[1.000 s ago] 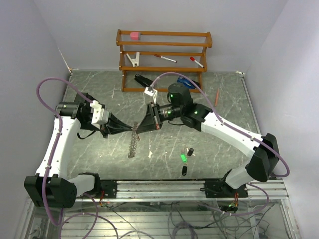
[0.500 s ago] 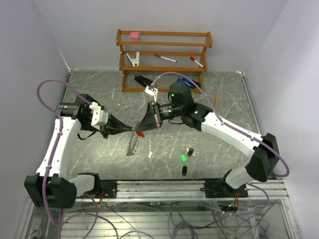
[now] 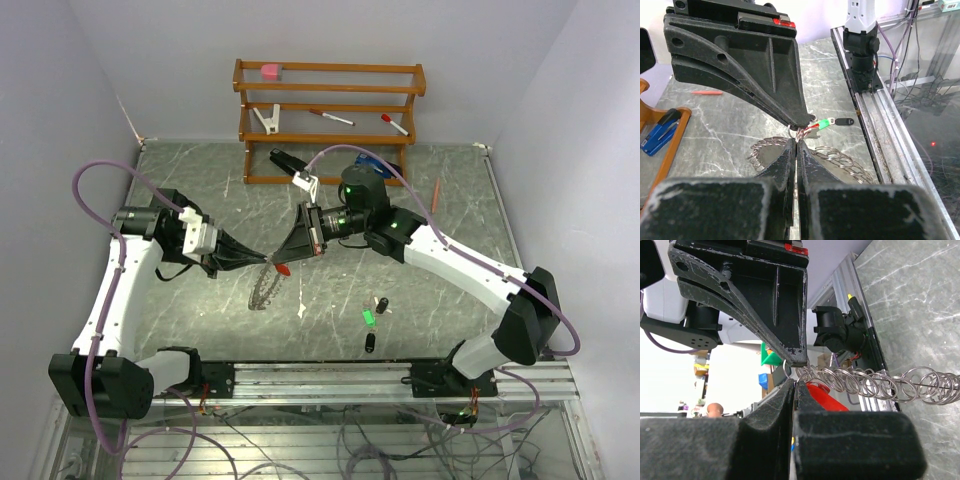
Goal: Put the keys on the keyring
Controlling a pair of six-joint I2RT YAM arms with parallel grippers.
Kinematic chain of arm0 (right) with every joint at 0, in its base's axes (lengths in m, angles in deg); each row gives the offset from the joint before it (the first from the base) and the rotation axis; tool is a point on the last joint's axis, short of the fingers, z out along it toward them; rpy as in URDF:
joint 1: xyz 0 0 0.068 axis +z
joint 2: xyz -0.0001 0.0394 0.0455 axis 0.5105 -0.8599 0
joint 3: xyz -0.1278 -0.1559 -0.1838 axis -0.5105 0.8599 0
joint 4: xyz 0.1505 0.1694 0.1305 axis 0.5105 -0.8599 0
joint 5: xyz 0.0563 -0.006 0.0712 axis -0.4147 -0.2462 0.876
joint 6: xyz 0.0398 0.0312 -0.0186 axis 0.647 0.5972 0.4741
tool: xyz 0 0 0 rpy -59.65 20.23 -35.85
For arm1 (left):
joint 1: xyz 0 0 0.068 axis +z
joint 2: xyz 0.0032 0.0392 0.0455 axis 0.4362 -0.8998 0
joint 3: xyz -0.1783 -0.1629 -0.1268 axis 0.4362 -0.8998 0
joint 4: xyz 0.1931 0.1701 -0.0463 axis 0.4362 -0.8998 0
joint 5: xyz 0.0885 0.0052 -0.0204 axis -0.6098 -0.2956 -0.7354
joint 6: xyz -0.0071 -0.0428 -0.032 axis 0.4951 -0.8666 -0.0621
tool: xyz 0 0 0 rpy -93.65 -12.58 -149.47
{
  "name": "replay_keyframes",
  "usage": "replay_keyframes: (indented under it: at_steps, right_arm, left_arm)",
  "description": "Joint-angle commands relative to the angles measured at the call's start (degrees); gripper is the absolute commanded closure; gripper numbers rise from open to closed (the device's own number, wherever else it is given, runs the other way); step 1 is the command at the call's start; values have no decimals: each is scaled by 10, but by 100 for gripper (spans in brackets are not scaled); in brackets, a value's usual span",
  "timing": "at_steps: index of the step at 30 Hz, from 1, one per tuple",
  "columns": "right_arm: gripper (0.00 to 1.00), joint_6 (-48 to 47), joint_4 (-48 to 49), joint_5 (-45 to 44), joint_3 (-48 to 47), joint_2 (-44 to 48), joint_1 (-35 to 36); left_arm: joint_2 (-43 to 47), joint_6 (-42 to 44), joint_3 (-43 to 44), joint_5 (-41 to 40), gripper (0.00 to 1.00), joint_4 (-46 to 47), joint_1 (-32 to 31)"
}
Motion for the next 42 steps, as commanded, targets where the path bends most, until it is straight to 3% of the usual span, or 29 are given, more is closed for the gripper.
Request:
replay_keyframes:
  at_steps: [1, 16, 39, 42]
  right_arm:
    - [100, 22, 45, 29, 4, 25, -4]
    - [100, 106, 167, 59, 66, 30, -8]
    - [100, 297, 465, 93, 150, -3, -13]
    - [100, 279, 441, 88, 147, -5, -13]
  left_arm:
    - [3, 27, -8, -2, 93, 2, -3]
    - [2, 33, -10, -6, 93, 3, -3]
    - [1, 12, -3, 23, 93, 1, -3]
    - [1, 14, -6, 23, 93, 1, -3]
